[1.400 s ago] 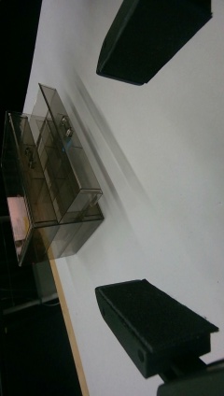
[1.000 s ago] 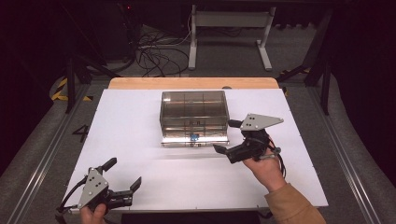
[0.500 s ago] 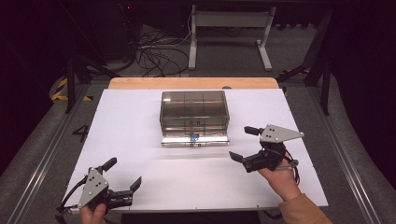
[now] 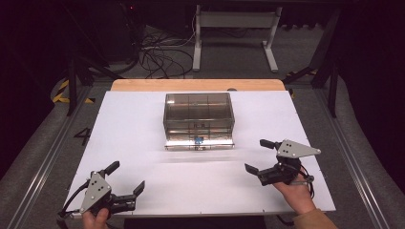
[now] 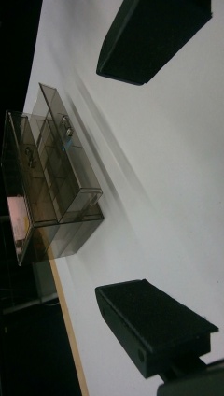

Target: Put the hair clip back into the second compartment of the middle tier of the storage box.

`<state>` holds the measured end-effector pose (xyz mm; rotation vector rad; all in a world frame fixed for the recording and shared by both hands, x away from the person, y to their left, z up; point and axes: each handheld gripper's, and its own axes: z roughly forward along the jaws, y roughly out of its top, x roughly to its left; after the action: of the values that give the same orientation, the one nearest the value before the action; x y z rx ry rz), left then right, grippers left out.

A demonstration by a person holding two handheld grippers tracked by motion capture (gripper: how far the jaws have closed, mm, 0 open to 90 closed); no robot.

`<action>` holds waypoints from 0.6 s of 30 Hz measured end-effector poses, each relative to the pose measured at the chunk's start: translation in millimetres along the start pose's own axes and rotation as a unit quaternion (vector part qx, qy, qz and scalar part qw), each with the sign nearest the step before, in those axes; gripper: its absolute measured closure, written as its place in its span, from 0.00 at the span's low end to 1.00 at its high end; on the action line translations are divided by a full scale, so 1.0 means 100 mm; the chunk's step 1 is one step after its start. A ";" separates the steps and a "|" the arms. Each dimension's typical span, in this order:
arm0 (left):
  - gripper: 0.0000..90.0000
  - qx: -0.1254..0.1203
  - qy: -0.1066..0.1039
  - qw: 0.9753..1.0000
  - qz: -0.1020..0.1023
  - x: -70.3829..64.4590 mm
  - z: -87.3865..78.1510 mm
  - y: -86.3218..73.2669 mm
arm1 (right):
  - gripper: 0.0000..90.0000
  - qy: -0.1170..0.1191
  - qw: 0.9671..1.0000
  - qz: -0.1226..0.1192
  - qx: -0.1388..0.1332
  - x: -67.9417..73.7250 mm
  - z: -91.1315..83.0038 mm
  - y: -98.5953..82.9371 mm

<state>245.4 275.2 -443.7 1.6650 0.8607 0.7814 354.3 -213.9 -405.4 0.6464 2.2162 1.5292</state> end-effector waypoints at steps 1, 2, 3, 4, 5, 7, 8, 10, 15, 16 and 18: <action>0.01 0.000 0.000 1.000 0.000 0.00 0.00 0.00 | 0.01 -0.001 1.000 0.000 0.003 0.00 0.00 -0.03; 0.01 0.001 0.000 1.000 0.002 0.00 0.00 0.00 | 0.01 -0.001 1.000 0.001 0.005 0.00 -0.01 -0.05; 0.01 0.001 0.000 1.000 0.002 0.00 0.00 0.00 | 0.01 -0.001 1.000 0.001 0.007 -0.01 -0.01 -0.08; 0.01 0.000 -0.001 1.000 0.002 0.00 0.00 0.00 | 0.00 0.000 1.000 0.002 0.009 -0.01 -0.02 -0.10; 0.01 0.000 -0.001 1.000 0.003 0.00 0.00 0.00 | 0.00 0.000 1.000 0.003 0.009 -0.01 -0.03 -0.12; 0.01 0.001 -0.001 1.000 0.003 0.00 0.00 0.00 | 0.00 0.004 1.000 0.004 0.008 -0.01 -0.04 -0.16; 0.01 0.001 -0.001 1.000 0.004 0.00 0.00 0.00 | 0.00 0.006 1.000 0.004 0.005 -0.01 -0.05 -0.19; 0.01 0.001 -0.001 1.000 0.004 0.00 0.01 0.00 | 0.00 0.009 1.000 0.005 0.005 -0.01 -0.06 -0.22; 0.01 0.002 0.000 1.000 0.005 0.00 0.01 0.00 | 0.00 0.009 1.000 0.012 0.009 -0.01 -0.07 -0.33; 0.01 0.002 0.000 1.000 0.005 0.00 0.01 -0.01 | 0.00 0.010 1.000 0.015 0.011 -0.01 -0.07 -0.35; 0.01 0.003 -0.001 1.000 0.006 -0.01 0.01 -0.01 | 0.00 0.015 1.000 0.020 0.012 -0.01 -0.07 -0.39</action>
<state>246.1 274.3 -445.0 1.6772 0.8533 0.7864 345.4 -231.5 -439.8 0.6843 2.2596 1.5429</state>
